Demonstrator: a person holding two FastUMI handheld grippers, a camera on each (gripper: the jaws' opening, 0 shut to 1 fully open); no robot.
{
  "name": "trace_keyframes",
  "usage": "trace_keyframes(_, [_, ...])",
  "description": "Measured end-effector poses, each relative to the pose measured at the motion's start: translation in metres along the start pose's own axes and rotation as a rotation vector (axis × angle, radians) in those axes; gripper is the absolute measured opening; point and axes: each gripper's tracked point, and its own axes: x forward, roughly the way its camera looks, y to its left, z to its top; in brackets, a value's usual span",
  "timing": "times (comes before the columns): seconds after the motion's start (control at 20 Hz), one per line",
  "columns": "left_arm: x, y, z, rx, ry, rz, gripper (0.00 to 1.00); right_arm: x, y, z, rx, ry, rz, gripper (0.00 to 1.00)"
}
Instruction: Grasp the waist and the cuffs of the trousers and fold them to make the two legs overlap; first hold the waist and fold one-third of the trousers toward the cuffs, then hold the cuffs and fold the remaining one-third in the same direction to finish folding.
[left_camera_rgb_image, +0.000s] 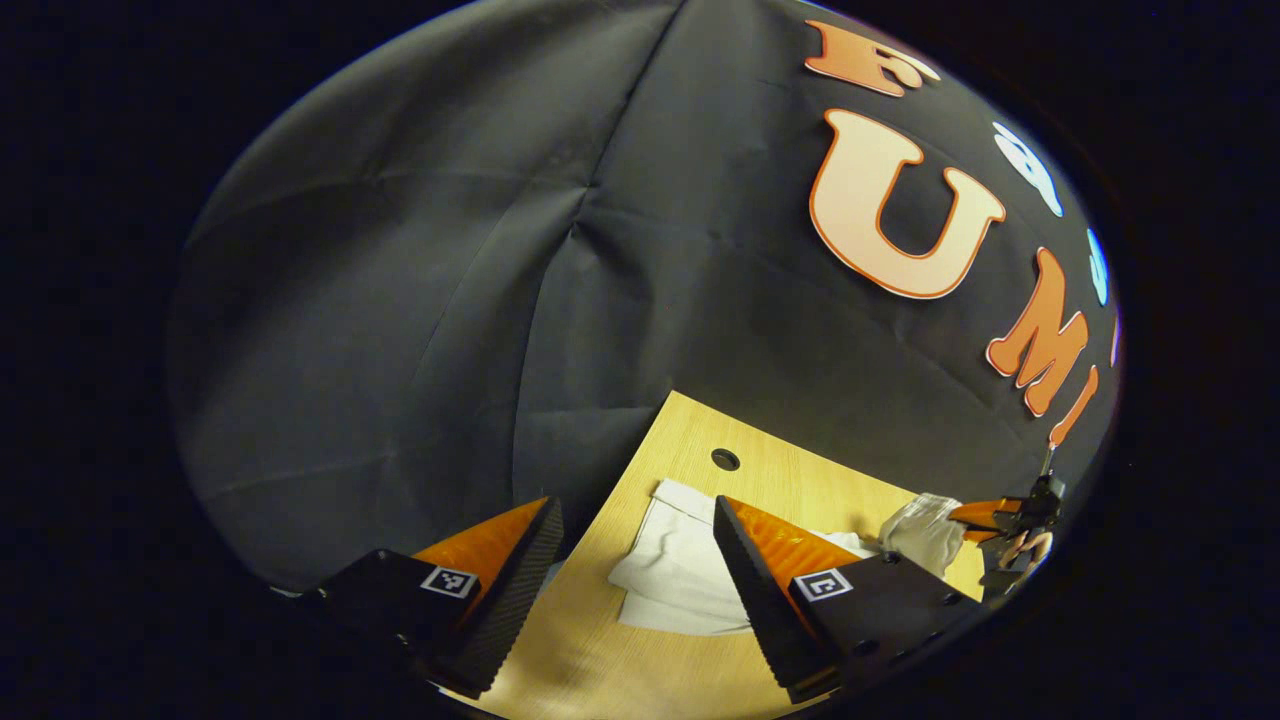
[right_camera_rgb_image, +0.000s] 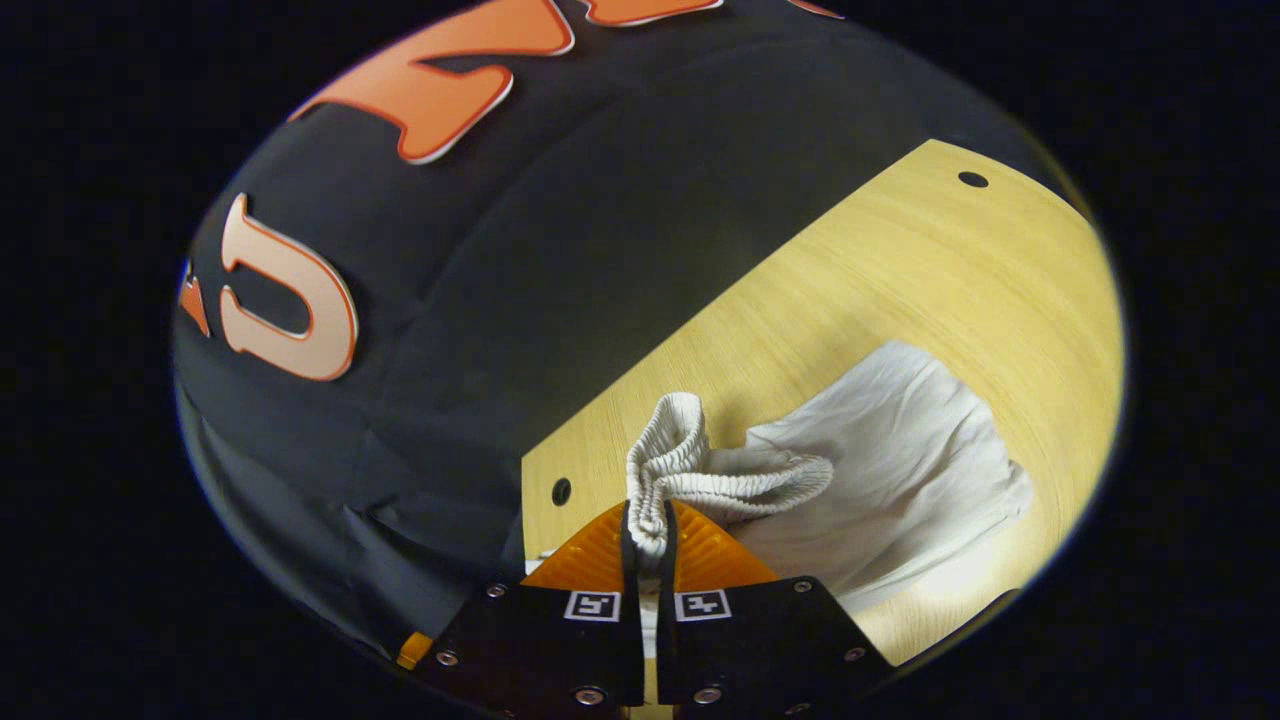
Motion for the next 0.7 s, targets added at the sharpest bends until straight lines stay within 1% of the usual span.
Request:
trace_keyframes(0.1, [0.000,0.006,0.000,-0.007,0.007,0.008,0.99,-0.011,0.005,0.008,-0.045,0.017,-0.022,0.06])
trace_keyframes(0.15, [-0.001,0.005,0.001,-0.014,0.014,0.004,0.95,-0.013,0.006,0.007,-0.054,0.037,-0.037,0.06])
trace_keyframes(0.25, [-0.002,0.002,-0.003,-0.034,0.031,-0.004,0.99,-0.009,0.007,0.006,-0.058,0.079,-0.058,0.12])
trace_keyframes(0.3, [-0.001,0.000,-0.005,-0.041,0.040,-0.004,0.96,-0.009,0.008,0.005,-0.058,0.099,-0.055,0.13])
trace_keyframes(0.35, [-0.003,0.000,-0.007,-0.048,0.044,-0.003,1.00,-0.008,0.009,0.005,-0.050,0.119,-0.043,0.16])
trace_keyframes(0.4, [-0.003,-0.001,-0.007,-0.056,0.046,-0.003,0.99,-0.008,0.009,-0.002,-0.034,0.147,-0.018,0.24])
trace_keyframes(0.45, [-0.004,-0.001,-0.007,-0.064,0.048,-0.001,0.99,-0.006,0.012,-0.003,-0.010,0.175,0.014,0.23])
trace_keyframes(0.55, [-0.003,-0.004,-0.011,-0.088,0.061,-0.005,0.99,-0.006,0.016,-0.010,0.015,0.187,0.048,0.67])
trace_keyframes(0.6, [-0.001,-0.008,-0.014,-0.109,0.072,-0.011,0.99,-0.011,0.020,-0.018,0.010,0.182,0.050,0.86])
trace_keyframes(0.65, [0.000,-0.011,-0.018,-0.140,0.083,-0.022,0.99,-0.017,0.025,-0.017,0.005,0.178,0.053,0.93])
trace_keyframes(0.7, [0.002,-0.016,-0.023,-0.181,0.103,-0.036,0.99,-0.019,0.025,-0.016,0.000,0.177,0.054,0.98])
